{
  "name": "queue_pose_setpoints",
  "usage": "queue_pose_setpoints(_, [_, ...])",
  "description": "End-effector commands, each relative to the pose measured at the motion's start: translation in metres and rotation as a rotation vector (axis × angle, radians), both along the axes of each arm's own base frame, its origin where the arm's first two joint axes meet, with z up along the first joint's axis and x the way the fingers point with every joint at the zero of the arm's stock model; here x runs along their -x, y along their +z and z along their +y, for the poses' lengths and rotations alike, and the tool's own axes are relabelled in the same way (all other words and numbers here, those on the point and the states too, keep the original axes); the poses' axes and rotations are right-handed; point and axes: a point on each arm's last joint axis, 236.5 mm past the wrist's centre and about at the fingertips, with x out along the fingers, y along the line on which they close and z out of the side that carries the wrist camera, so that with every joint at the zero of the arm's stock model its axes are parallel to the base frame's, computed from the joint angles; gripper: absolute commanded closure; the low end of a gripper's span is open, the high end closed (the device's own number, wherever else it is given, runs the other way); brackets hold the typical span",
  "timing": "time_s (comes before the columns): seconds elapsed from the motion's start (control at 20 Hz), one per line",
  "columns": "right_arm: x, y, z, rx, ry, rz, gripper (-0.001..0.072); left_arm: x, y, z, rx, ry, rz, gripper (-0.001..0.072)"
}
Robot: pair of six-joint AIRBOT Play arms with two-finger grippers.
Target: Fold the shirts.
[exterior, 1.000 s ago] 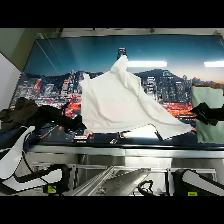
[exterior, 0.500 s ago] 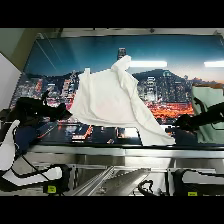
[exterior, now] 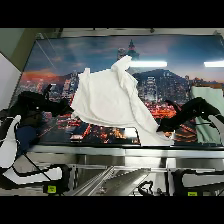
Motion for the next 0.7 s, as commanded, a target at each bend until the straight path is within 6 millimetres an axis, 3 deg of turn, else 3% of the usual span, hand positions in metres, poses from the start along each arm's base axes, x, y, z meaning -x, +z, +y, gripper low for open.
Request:
queue_pose_setpoints(0.0, [0.007,0.025,0.03,-0.1,0.083,-0.01,0.0699,0.0,0.016,-0.011,-0.005,-0.036,-0.039,0.0692])
queue_pose_setpoints(0.1, [-0.022,0.073,0.041,-0.19,0.047,-0.147,0.0699,-0.011,0.063,-0.012,-0.03,-0.04,-0.177,0.0693])
queue_pose_setpoints(0.15, [-0.041,0.114,0.045,-0.239,0.026,-0.258,0.0699,-0.02,0.105,-0.015,-0.028,-0.029,-0.288,0.0693])
queue_pose_setpoints(0.2, [-0.062,0.175,0.048,-0.312,0.004,-0.417,0.0699,-0.028,0.163,-0.014,-0.035,-0.005,-0.441,0.0693])
queue_pose_setpoints(0.3, [-0.084,0.331,0.045,-0.424,-0.038,-0.851,0.0699,-0.02,0.304,-0.008,-0.121,0.058,-0.821,0.0693])
queue_pose_setpoints(0.35, [-0.082,0.413,0.036,-0.409,-0.07,-1.118,0.0699,0.002,0.385,-0.006,-0.185,0.099,-1.046,0.0693])
queue_pose_setpoints(0.4, [-0.074,0.483,0.025,-0.332,-0.126,-1.359,0.07,0.036,0.465,-0.006,-0.245,0.153,-1.279,0.0693])
queue_pose_setpoints(0.5, [-0.026,0.613,0.007,-0.156,-0.241,-1.835,0.07,0.121,0.585,-0.005,-0.387,0.266,-1.657,0.0693])
queue_pose_setpoints(0.55, [0.005,0.66,0.0,-0.065,-0.306,-2.025,0.0699,0.166,0.627,-0.005,-0.487,0.316,-1.8,0.0693])
queue_pose_setpoints(0.6, [0.037,0.7,-0.007,0.03,-0.377,-2.195,0.0699,0.198,0.653,-0.006,-0.571,0.354,-1.889,0.0693])
queue_pose_setpoints(0.65, [0.061,0.726,-0.013,0.098,-0.439,-2.31,0.0699,0.217,0.667,-0.007,-0.633,0.375,-1.931,0.0693])
